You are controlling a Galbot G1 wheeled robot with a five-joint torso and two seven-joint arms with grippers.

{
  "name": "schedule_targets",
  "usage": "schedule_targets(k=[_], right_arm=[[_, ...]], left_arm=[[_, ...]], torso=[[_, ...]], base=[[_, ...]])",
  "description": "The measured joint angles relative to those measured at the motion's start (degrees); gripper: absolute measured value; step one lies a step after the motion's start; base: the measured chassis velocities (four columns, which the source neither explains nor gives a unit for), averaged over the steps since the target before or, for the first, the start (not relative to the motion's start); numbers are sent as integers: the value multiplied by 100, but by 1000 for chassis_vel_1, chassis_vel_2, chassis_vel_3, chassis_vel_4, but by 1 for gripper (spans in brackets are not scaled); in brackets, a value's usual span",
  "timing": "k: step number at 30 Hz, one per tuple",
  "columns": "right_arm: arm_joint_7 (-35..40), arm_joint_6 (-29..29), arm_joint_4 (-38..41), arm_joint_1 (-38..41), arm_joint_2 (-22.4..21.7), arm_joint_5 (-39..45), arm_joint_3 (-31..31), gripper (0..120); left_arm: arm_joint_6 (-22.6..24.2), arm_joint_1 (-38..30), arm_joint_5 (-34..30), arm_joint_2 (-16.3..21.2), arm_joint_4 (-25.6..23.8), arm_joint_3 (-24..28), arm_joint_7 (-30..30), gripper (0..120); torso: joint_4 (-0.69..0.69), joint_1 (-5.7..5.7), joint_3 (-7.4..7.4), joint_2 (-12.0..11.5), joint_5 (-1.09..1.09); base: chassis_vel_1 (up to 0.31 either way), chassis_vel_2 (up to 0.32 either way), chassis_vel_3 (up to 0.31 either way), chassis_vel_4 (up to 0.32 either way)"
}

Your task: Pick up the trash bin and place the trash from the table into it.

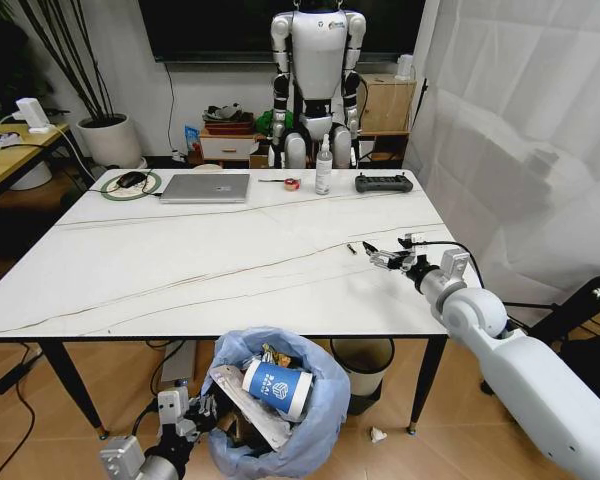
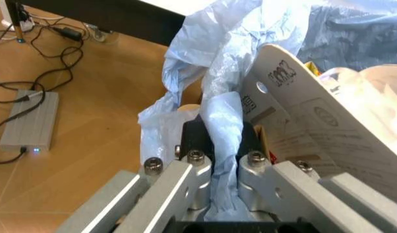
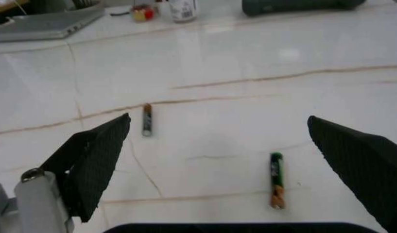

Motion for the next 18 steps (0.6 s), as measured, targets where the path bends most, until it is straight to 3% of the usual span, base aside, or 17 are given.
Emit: schedule_targets(k=[11, 18], right_arm=[[-202, -105, -503, -116, -47, -77, 128, 97], [-278, -20, -623, -116, -42, -310, 87, 71]], left_arm=[[-1, -30, 1, -18, 13, 27, 0, 0], [-1, -17, 2, -16, 14, 20, 0, 0]], torso=[[-2, 0, 0, 0, 0], [-2, -1, -2, 2, -3]], base=[[0, 0, 0, 0], [0, 0, 0, 0]])
